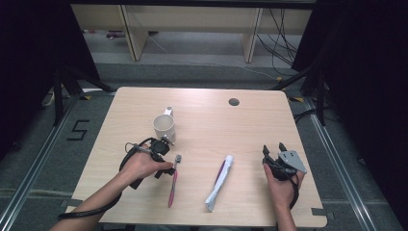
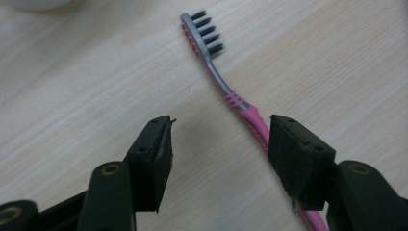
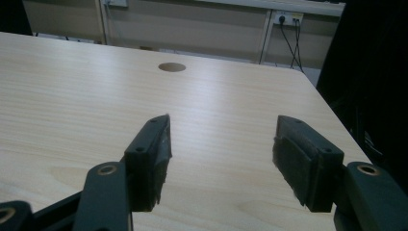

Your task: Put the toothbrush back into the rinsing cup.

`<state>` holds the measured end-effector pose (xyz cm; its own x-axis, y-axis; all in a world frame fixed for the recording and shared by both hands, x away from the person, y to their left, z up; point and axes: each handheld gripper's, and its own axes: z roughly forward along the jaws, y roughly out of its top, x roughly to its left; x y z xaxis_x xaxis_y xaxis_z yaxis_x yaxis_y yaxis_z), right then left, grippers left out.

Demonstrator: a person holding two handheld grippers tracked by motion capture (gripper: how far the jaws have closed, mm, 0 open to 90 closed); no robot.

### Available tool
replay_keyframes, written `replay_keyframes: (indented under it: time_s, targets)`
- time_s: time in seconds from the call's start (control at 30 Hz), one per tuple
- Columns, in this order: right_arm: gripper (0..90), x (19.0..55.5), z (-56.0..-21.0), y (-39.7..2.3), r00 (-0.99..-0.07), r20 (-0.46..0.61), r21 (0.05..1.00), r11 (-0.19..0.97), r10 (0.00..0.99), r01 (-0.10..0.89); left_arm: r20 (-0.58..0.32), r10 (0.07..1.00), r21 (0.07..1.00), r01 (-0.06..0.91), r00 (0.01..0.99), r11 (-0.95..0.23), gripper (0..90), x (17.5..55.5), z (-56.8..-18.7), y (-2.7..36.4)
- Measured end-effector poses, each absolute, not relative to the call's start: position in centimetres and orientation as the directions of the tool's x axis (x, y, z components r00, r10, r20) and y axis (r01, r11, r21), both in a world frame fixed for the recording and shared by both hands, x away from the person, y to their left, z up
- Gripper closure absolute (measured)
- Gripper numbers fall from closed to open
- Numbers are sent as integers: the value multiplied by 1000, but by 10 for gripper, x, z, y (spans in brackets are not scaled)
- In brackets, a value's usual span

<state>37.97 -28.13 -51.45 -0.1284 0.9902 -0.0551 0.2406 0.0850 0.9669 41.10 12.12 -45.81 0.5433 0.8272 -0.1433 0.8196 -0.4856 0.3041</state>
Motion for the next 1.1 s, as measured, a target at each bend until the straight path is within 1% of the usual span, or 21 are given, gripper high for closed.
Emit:
replay_keyframes:
  time_s: [0.03, 0.33, 0.5, 0.67, 0.7, 0.93, 1.0, 1.03, 1.1]
  targets:
    - [391, 379, -515, -280, -122, -45, 966, 74, 992, 248, -154, 833, 296, 829, 531, -474, 417, 411, -458, 118]
    - [390, 379, -515, -280, -125, -42, 964, 73, 991, 254, -138, 826, 246, 827, 547, -506, 435, 417, -458, 108]
    - [390, 379, -514, -279, -124, -30, 963, 62, 992, 264, -129, 822, 234, 822, 555, -519, 447, 421, -461, 104]
    - [390, 379, -514, -279, -127, -42, 963, 74, 991, 259, -132, 821, 215, 825, 555, -523, 466, 421, -464, 101]
    - [390, 379, -514, -279, -128, -42, 963, 74, 991, 260, -122, 816, 224, 817, 565, -532, 470, 421, -465, 101]
    - [390, 379, -514, -279, -128, -36, 962, 69, 991, 265, -116, 807, 198, 809, 580, -553, 507, 420, -467, 96]
    - [390, 380, -514, -279, -139, -32, 963, 68, 990, 260, -113, 806, 201, 808, 581, -554, 517, 420, -467, 95]
    - [390, 381, -514, -282, -157, -53, 964, 91, 986, 250, -105, 803, 199, 804, 586, -561, 517, 420, -467, 95]
    - [390, 381, -514, -281, -159, -48, 964, 88, 986, 250, -100, 799, 188, 799, 593, -570, 530, 420, -468, 93]
